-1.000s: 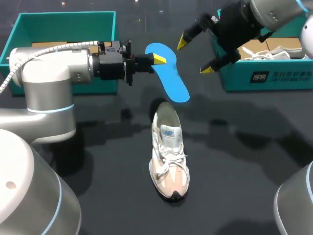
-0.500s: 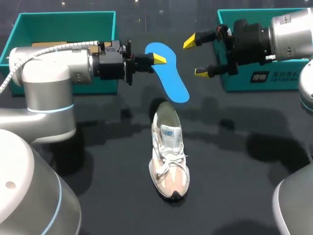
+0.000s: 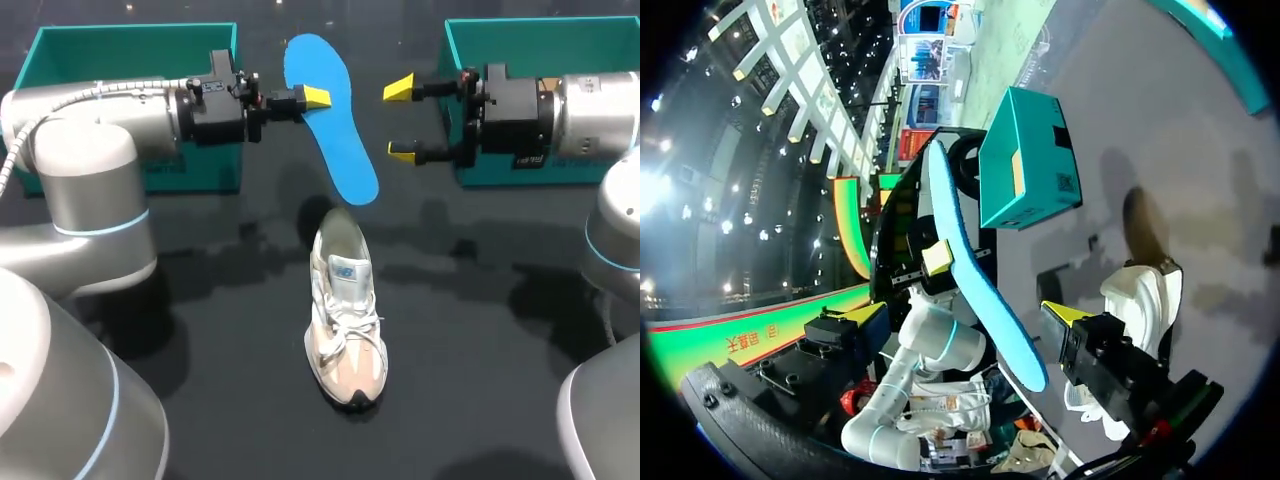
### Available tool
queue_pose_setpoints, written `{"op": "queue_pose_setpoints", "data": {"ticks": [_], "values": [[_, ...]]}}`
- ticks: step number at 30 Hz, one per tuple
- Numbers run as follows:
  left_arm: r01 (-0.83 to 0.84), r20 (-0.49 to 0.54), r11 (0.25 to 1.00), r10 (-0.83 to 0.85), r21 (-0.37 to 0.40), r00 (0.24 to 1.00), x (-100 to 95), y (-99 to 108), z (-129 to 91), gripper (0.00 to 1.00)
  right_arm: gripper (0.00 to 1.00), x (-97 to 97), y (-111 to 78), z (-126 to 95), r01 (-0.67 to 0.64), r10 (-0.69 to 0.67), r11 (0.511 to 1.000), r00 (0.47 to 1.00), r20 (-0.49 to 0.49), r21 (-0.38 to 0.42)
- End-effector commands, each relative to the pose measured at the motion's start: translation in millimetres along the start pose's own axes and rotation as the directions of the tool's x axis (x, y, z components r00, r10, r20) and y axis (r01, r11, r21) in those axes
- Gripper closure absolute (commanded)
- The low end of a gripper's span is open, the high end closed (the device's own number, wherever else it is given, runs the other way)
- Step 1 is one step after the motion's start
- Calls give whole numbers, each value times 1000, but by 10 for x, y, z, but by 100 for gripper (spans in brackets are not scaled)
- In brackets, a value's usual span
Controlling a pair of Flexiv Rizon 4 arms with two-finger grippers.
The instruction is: Take the shoe out of the shoebox, open the shoe tongue, remove and reinsert the insole, then place the shoe into the shoebox
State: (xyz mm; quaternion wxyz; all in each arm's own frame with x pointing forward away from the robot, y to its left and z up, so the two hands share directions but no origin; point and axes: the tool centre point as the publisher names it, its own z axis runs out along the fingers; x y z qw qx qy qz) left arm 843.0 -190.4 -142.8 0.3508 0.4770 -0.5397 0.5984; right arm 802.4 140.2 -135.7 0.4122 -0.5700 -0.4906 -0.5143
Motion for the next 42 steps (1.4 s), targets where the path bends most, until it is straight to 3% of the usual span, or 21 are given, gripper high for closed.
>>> {"op": "queue_pose_setpoints", "data": {"ticks": [1, 3, 5, 16, 19, 25, 29, 30, 39, 42], "values": [[-229, -33, 973, 230, 32, 973, 36, 42, -36, 100, 0, -43, 11, 24, 7, -7, 1000, 999, -48, 2], [-442, -24, 891, 446, 100, 894, 36, 54, -37, 100, 0, -46, 12, 21, 12, -12, 1000, 998, -54, 4], [-664, 83, 721, 662, 198, 745, -11, 60, -8, 100, 0, -48, 13, 13, 6, -6, 1000, 998, -64, -1], [-664, 83, 721, 662, 198, 745, -11, 60, -8, 100, 0, -54, 16, 5, -4, 4, 1000, 998, -68, -2], [-736, 50, 641, 746, 217, 664, 35, 13, -60, 100, 0, -54, 16, 5, -4, 4, 1000, 998, -68, -2], [-905, -38, 364, 930, 221, 365, 127, -36, -140, 100, 0, -54, 16, 5, -4, 4, 1000, 998, -68, -2], [-974, -140, 111, 987, 196, 84, 131, -20, -193, 100, 0, -54, 16, 5, -4, 4, 1000, 998, -68, -2], [-984, -93, 49, 995, 170, 34, 115, -7, -201, 100, 0, -54, 16, 5, -4, 4, 1000, 998, -68, -2], [-984, -93, 49, 995, 170, 34, 115, -7, -201, 100, 0, -54, 16, 5, -4, 4, 1000, 998, -68, -2], [-983, -121, -114, 984, 143, -132, 117, -10, -240, 100, 0, -54, 16, 5, -4, 4, 1000, 998, -68, -2]]}}
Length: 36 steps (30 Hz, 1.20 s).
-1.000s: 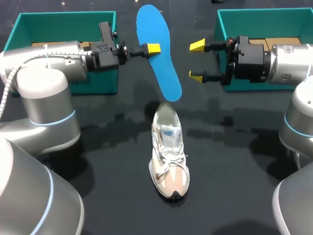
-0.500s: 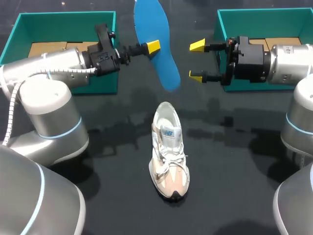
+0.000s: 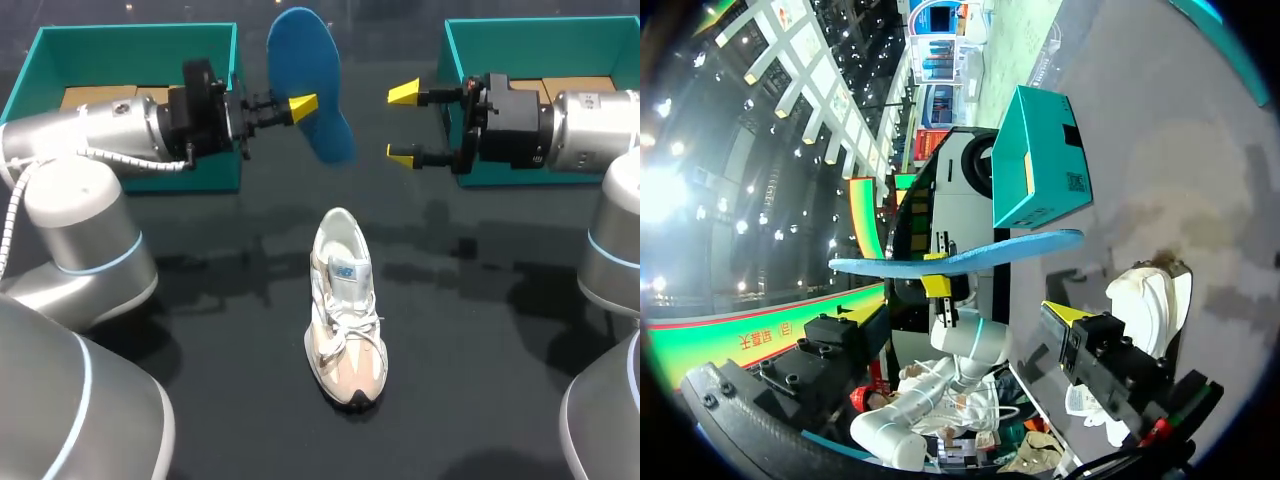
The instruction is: Take the shoe out of the shoebox, open the shoe tongue, remove and reinsert the insole, then place the shoe into the shoebox
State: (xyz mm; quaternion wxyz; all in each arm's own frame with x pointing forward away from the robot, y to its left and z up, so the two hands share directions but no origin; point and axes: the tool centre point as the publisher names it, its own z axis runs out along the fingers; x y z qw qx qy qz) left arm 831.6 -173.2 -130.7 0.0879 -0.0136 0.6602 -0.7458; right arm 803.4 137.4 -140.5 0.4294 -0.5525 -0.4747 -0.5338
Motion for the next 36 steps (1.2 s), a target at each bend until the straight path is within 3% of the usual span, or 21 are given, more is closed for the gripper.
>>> {"op": "queue_pose_setpoints", "data": {"ticks": [1, 3, 6, 7, 17, 36], "values": [[-365, -157, 930, 357, -30, 921, -57, -26, -68, 100, 0, -4, 3, 24, -1, 1, 1000, 1000, 2, -1], [-475, -195, 879, 462, -28, 865, -50, -59, -111, 100, 0, -4, 3, 24, -1, 1, 1000, 1000, 2, -1], [-675, -296, 738, 649, 21, 701, -11, -15, -187, 100, 0, -4, 3, 24, -1, 1, 1000, 1000, 2, -1], [-698, -277, 716, 668, -11, 690, -30, 13, -193, 100, 0, -4, 3, 24, -1, 1, 1000, 1000, 2, -1], [-698, -277, 716, 668, -11, 690, -30, 13, -193, 100, 0, -4, 3, 24, -1, 1, 1000, 1000, 2, -1], [-932, -179, 359, 922, 53, 344, 23, 136, -41, 100, 0, -25, -4, 103, 6, -6, 1000, 1000, -21, 12]]}}
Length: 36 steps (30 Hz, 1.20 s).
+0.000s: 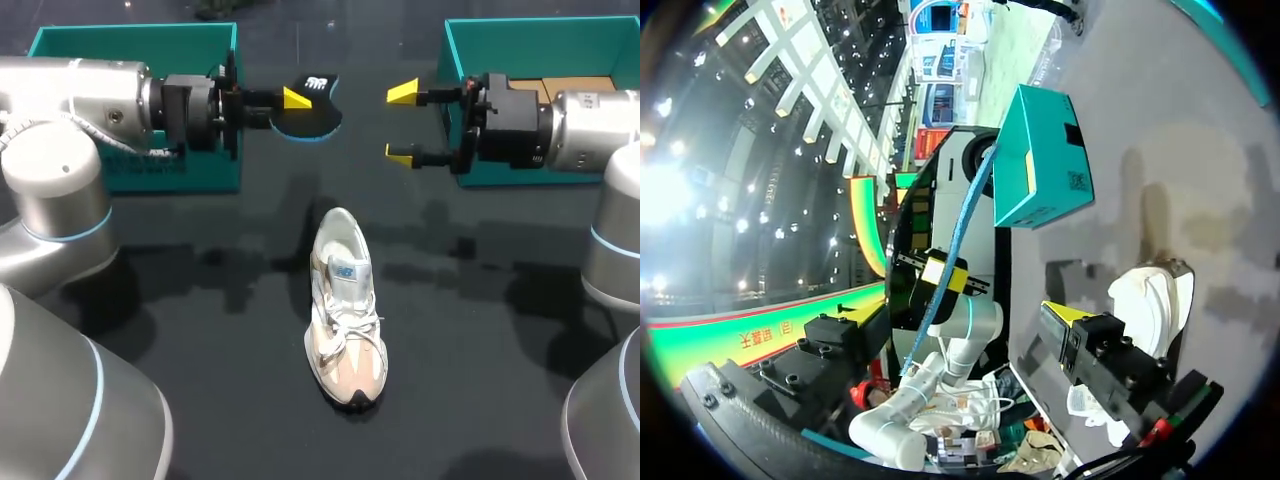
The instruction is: Take the shoe out of the shoebox, open the shoe tongue, remove and reinsert the insole, then place the shoe into the shoebox
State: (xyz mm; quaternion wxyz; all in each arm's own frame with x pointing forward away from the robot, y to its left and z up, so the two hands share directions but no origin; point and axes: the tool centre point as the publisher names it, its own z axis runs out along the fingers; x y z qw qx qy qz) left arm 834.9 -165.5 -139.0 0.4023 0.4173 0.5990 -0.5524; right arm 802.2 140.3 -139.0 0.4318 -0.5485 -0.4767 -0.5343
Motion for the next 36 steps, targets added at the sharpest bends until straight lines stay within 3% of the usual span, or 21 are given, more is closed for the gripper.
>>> {"op": "queue_pose_setpoints", "data": {"ticks": [1, 13, 20, 26, 29, 35, 36], "values": [[-100, 36, 995, 100, -17, 994, 71, -24, 74, 100, 0, -53, 5, 97, 1, 0, 1000, 1000, -26, 10], [-126, 61, 992, 127, -13, 990, 45, 5, 103, 100, 0, -92, -23, 144, -46, 47, 998, 998, -44, 41], [-274, 40, 957, 279, -99, 959, 62, 106, 189, 100, 0, -10, -39, 226, 1, -2, 999, 1000, 16, 44], [-323, 19, 941, 326, -106, 945, 76, 155, 269, 100, 0, -29, -95, 339, 25, -28, 997, 999, 34, 74], [-318, 16, 942, 321, -105, 947, 84, 179, 304, 100, 35, -32, -114, 374, 43, -47, 995, 998, 40, 87], [-313, 3, 945, 315, -93, 949, 113, 191, 354, 100, 49, -66, -139, 435, 77, -81, 991, 996, 26, 114], [-315, 2, 945, 316, -91, 949, 112, 191, 356, 100, 48, -75, -140, 444, 77, -80, 990, 997, 23, 116]]}}
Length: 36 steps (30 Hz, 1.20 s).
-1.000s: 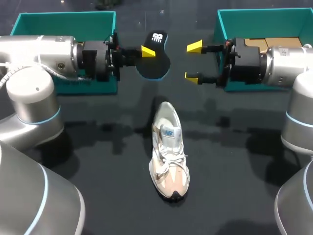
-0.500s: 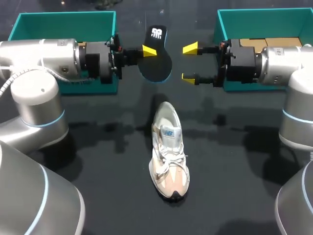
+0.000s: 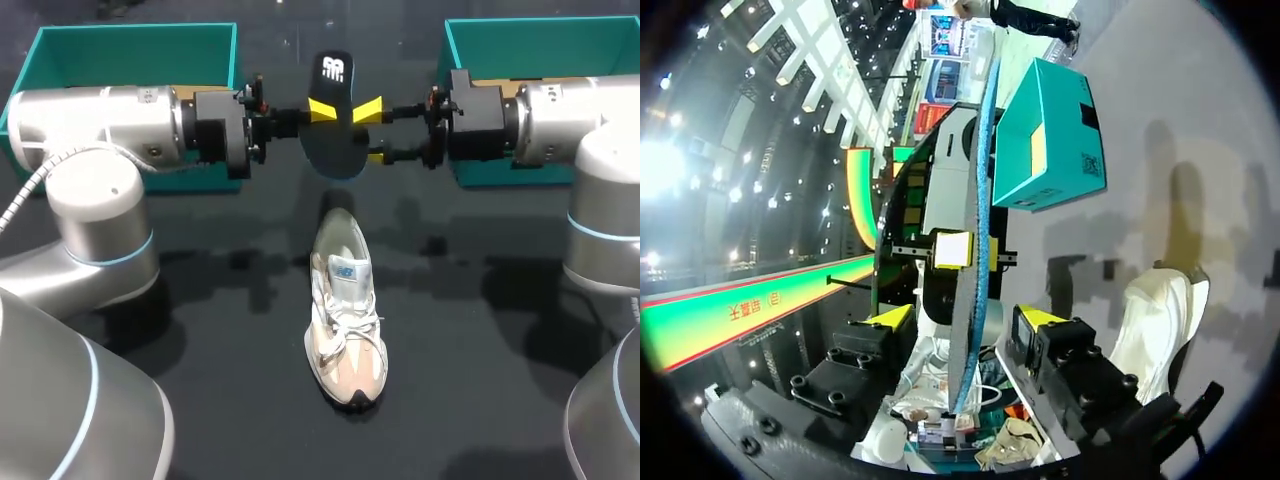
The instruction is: Take the shoe out of the shoebox, open the shoe tongue, remove and reinsert the insole, then place the shoe into the shoebox
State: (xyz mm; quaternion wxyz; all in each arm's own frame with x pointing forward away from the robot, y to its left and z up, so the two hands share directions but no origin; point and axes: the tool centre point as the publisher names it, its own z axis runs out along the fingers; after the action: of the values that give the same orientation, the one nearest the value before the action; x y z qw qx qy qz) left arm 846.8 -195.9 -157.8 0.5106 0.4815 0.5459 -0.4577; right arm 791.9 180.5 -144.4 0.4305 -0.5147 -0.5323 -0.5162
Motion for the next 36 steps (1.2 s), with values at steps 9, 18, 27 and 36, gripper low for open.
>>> {"op": "queue_pose_setpoints", "data": {"ticks": [9, 18, 27, 36], "values": [[-23, -13, 1000, 24, 20, 1000, -1, 29, 64, 100, 52, -66, 39, 128, -7, 7, 999, 1000, -11, 36], [-50, -16, 998, 51, 32, 999, 7, 1, 105, 100, 62, -58, 41, 183, -14, 14, 998, 1000, -1, 59], [-62, -14, 998, 63, 26, 998, 11, -4, 128, 100, 77, -65, 39, 204, -19, 19, 997, 1000, -2, 70], [-64, -15, 997, 64, 34, 998, 42, -34, 135, 100, 100, -92, 43, 212, -23, 24, 997, 1000, -11, 71]]}}
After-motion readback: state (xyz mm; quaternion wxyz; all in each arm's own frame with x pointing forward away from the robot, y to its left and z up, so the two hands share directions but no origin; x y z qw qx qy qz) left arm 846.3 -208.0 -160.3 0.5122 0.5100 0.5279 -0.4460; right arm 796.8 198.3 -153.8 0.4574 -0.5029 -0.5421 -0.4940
